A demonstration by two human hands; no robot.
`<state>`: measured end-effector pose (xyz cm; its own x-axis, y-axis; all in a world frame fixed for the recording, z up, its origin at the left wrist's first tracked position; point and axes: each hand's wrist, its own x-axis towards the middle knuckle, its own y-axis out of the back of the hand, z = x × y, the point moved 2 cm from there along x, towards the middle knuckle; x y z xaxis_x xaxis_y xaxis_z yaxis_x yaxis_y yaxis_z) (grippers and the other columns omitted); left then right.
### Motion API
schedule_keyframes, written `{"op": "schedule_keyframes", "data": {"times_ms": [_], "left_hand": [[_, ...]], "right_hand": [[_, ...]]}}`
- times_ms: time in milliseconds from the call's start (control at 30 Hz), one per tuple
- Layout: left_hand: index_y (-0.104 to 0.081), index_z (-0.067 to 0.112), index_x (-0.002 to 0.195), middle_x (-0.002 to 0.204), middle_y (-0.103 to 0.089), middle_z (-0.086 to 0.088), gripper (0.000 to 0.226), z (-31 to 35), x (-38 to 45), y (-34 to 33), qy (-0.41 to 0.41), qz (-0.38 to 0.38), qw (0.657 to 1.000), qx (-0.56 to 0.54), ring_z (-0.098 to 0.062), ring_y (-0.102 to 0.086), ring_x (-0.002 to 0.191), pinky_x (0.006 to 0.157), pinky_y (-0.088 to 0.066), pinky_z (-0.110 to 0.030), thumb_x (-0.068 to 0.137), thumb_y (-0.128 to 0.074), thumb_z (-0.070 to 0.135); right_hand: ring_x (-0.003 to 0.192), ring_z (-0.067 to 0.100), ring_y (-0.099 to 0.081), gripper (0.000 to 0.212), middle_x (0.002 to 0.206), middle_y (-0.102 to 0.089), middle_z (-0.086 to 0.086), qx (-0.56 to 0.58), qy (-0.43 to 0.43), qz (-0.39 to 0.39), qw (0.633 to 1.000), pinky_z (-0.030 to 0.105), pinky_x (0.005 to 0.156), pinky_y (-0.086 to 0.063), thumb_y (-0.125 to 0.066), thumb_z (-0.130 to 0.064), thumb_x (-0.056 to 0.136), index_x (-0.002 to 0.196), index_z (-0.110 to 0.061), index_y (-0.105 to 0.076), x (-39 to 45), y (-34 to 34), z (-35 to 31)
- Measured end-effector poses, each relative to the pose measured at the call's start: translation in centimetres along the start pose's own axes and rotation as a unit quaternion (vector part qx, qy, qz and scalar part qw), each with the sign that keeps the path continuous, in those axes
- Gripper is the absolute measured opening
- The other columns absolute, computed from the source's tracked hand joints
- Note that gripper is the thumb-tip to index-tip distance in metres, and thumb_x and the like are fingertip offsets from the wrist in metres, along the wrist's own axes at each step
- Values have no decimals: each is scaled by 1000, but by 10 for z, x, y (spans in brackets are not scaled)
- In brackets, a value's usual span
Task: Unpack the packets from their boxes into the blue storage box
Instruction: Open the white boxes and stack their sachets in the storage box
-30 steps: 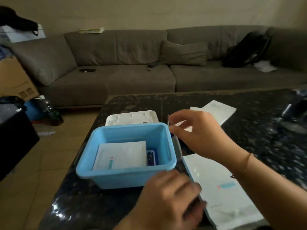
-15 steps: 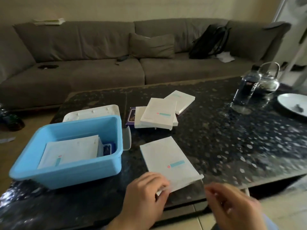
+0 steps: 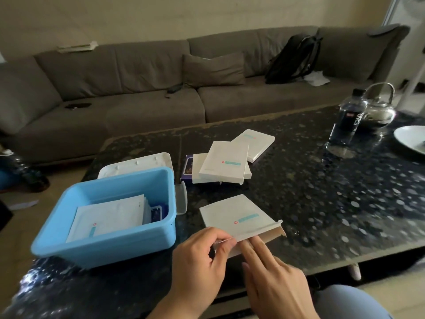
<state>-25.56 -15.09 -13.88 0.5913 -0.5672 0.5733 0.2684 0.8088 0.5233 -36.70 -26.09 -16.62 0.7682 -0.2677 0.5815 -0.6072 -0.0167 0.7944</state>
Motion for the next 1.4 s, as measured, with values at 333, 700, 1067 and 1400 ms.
{"op": "schedule_keyframes", "data": {"times_ms": [333, 700, 1067, 1400], "left_hand": [[-72, 24, 82, 83, -72, 21, 25, -2, 8, 6, 25, 17, 999, -11, 5, -67, 82, 59, -53, -14, 89, -61, 46], [-68, 28, 87, 87, -72, 24, 24, 0, -5, -3, 47, 5, 999, -11, 8, -67, 85, 56, -57, -24, 89, -60, 49], [-74, 24, 82, 85, -74, 21, 25, 4, 3, 1, 49, 21, 998, -46, 2, -70, 83, 57, -58, -28, 89, -62, 44], [-76, 20, 81, 91, -75, 18, 27, 5, 1, 0, 40, 11, 998, -54, 4, -69, 92, 59, -58, -21, 89, -63, 43]], "right_hand": [[35, 16, -44, 38, 104, -72, -9, -68, -20, 36, 997, 23, 30, -29, -50, -13, 70, 98, -21, -74, 9, -12, -11], [43, 16, -56, 38, 91, -76, -5, -2, 57, 82, 995, 20, 33, -41, -41, -6, 89, 71, -17, -73, -8, -1, 9], [36, 15, -45, 32, 120, -70, -6, -1, 66, 14, 998, 23, 30, -36, -57, -11, 74, 99, -22, -75, 1, 3, 7], [45, 16, -58, 30, 116, -72, -4, -23, 53, 28, 998, 24, 30, -40, -57, -18, 76, 99, -15, -77, -3, 10, 6]]}}
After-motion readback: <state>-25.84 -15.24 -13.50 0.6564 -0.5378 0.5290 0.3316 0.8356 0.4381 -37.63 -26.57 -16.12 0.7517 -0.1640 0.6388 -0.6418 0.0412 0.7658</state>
